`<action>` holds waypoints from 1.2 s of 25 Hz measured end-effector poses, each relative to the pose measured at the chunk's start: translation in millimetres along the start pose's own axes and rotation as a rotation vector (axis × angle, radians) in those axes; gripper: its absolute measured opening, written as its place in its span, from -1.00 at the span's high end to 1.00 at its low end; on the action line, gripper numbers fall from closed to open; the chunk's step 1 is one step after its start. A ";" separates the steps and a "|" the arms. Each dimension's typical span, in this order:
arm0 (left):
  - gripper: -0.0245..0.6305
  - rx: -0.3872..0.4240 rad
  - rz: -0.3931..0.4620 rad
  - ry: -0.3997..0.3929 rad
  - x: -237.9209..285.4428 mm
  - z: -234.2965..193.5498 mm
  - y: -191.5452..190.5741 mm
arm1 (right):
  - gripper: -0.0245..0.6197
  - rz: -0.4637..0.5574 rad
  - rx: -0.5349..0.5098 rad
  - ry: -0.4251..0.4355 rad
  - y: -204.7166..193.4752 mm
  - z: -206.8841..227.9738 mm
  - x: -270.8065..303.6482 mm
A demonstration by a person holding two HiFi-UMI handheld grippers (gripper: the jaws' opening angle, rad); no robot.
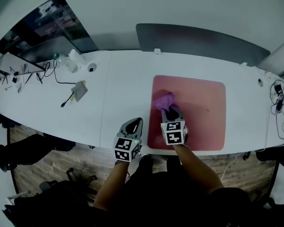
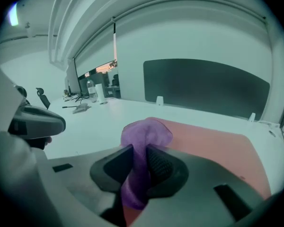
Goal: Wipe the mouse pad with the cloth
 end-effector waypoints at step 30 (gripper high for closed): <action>0.86 0.024 -0.063 -0.160 17.7 45.6 -21.6 | 0.64 -0.130 0.050 -0.221 -74.8 102.3 -4.5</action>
Point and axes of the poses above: the fingertips, and each gripper's own axes: x forward along the fingers, z to its right, y out of its top, the point moved 1 cm from there along -x, backward along the fingers, and after that the axes turned 10 degrees about -y, right-handed, at the moved point
